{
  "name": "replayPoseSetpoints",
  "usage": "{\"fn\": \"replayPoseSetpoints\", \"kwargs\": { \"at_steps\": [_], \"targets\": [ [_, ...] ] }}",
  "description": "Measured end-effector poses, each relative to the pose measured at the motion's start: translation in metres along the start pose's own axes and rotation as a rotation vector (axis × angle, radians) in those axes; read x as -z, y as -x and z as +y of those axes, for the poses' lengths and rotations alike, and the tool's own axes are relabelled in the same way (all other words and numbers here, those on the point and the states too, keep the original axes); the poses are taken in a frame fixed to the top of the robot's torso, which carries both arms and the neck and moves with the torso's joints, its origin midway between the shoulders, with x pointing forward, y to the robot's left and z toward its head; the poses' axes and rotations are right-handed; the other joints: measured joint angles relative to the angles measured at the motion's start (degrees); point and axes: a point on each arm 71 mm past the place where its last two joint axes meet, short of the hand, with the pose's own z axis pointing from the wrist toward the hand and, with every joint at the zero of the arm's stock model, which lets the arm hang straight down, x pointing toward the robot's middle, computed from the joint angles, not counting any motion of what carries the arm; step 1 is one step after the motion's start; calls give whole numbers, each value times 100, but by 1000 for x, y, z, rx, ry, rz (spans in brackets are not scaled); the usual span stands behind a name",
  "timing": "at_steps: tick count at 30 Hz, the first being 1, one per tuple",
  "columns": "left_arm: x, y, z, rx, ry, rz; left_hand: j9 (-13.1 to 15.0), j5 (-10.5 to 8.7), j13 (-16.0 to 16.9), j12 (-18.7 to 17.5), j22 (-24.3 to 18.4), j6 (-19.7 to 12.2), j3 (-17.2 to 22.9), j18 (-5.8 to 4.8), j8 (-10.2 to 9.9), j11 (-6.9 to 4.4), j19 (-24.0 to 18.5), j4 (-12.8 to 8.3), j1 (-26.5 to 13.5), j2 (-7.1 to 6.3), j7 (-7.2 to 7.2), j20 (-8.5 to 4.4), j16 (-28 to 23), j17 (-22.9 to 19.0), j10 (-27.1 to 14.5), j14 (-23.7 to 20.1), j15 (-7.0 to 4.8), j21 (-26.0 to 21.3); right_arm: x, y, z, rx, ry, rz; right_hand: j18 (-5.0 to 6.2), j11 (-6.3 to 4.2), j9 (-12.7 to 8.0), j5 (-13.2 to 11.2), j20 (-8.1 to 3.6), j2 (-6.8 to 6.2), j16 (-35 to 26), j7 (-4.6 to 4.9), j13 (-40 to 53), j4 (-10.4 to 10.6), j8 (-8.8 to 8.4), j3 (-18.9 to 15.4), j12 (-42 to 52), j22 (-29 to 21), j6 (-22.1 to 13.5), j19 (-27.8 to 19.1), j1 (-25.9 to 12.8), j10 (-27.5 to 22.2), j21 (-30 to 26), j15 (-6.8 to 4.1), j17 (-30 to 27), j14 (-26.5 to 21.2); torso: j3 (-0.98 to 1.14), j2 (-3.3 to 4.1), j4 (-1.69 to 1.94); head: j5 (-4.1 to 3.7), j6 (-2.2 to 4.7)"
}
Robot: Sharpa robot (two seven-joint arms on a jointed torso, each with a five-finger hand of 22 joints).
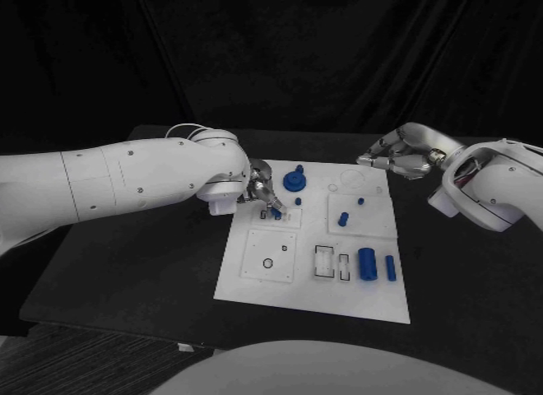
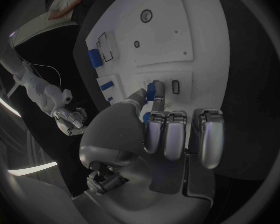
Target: Assemble the parts on the task board
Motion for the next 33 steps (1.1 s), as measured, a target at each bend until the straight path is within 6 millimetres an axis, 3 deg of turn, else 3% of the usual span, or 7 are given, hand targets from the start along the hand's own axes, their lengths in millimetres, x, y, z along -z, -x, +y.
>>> {"fn": "replayPoseSetpoints", "kwargs": {
  "at_steps": [25, 27, 33],
  "targets": [
    [-7, -7, 0, -27, 27, -8, 123, 19, 0, 0, 0, 0, 71, 0, 0, 0, 0, 72, -4, 3, 0, 0, 0, 0, 0, 19, -20, -1, 0, -1, -2, -1, -10, 7, 1, 0, -2, 0, 2, 0, -71, 0, 0, 0, 0, 0, -1, 0, 0, -59, 1, 0, -4, 0, 0, 0, 4, -2, -1, 5, 1],
    [-8, -7, -1, -28, 28, -8, 162, 19, 0, 0, 0, 0, 71, 0, 1, 0, 0, 72, -57, 55, 0, 0, 0, 0, 0, 19, -20, -1, 0, -1, -2, -1, -11, 8, 0, 0, -3, 0, 2, 0, -71, 0, 0, 0, 0, 0, -1, 0, -1, -59, 1, 0, -5, 0, 0, 0, 5, -2, -2, 5, 1],
    [-9, -7, 0, -27, 30, -9, 183, 19, 0, 0, 0, 1, 72, 0, 1, 0, 0, 73, -110, 3, -1, 0, 0, 0, 0, 19, -20, -1, 0, -1, -2, -1, -12, 9, 0, 0, -3, 0, 2, 0, -71, 0, 0, 0, 0, 0, -1, 0, -1, -59, 1, 0, -60, 0, 0, 0, 5, -3, -2, 9, 1]
  ]
}}
